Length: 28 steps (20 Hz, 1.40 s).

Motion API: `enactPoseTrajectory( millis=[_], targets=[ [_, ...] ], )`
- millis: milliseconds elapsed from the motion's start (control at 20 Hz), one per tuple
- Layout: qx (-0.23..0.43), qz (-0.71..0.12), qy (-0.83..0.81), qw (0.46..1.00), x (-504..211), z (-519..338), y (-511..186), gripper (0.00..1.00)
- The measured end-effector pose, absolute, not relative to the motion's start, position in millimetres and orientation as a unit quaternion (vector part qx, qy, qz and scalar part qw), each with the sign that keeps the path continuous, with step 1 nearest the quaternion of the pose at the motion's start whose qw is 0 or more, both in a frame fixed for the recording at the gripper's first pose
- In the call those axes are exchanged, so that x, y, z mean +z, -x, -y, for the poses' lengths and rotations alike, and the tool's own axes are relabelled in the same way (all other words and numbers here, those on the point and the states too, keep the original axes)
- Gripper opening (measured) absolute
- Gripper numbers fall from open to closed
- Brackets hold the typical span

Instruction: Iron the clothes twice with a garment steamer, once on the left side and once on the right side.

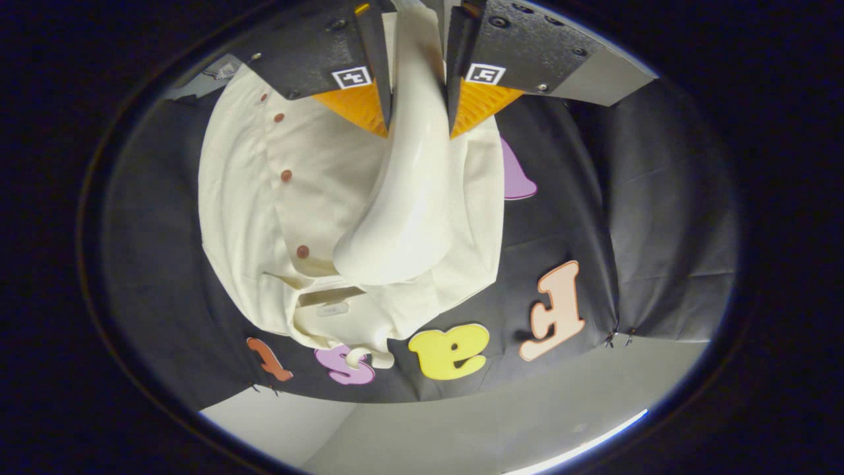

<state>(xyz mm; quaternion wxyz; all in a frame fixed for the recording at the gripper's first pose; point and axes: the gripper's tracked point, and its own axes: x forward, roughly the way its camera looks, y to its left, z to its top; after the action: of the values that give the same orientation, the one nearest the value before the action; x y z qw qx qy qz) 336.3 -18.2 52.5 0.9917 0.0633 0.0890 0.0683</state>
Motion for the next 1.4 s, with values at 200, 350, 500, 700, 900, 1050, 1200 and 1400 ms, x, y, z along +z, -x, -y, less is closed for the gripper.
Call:
enactPoseTrajectory(
  millis=[200,350,500,700,900,1050,1200,1400],
  targets=[
    [0.074,-0.110,-0.051,0.990,36.9,12.3,-334.6,0.38],
    [0.077,-0.127,-0.032,0.988,24.3,9.6,-330.3,0.38],
    [0.083,-0.141,-0.029,0.986,9.6,6.5,-327.1,0.38],
    [0.090,-0.164,-0.022,0.982,-13.6,6.8,-319.6,0.38],
    [0.090,-0.189,-0.028,0.977,-40.0,15.0,-311.7,0.38],
    [0.090,-0.208,-0.013,0.974,-61.6,22.4,-302.9,0.39],
    [0.098,-0.233,-0.007,0.968,-91.0,27.6,-292.9,0.39],
    [0.108,-0.260,-0.015,0.959,-133.6,32.7,-277.8,0.39]
  ],
)
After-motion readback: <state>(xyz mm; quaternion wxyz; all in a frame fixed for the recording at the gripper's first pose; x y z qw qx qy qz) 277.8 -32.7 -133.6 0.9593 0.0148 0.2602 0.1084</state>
